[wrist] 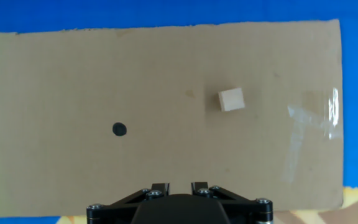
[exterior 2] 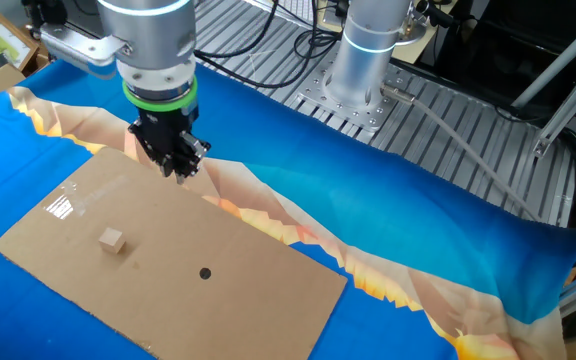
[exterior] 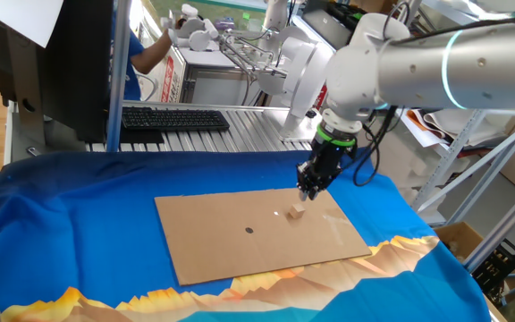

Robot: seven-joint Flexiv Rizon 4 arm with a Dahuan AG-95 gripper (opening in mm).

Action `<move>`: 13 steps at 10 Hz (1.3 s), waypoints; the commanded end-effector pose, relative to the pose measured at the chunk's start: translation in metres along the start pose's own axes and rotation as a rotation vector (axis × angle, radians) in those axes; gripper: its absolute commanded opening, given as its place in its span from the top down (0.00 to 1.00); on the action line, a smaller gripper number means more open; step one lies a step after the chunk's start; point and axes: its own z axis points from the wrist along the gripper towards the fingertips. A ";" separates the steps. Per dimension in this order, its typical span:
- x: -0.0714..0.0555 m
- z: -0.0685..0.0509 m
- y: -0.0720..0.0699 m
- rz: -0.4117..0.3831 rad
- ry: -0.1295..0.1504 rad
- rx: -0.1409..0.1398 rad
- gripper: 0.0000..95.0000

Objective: Hold a small block with the gripper and sweep it from left to right on the table

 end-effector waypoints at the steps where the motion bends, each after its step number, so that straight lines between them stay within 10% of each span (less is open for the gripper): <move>1: -0.005 0.004 -0.008 -0.146 -0.059 0.058 0.80; 8: -0.018 0.013 -0.091 -0.158 -0.007 0.015 0.80; 13: -0.017 0.015 -0.101 -0.124 -0.005 -0.004 0.80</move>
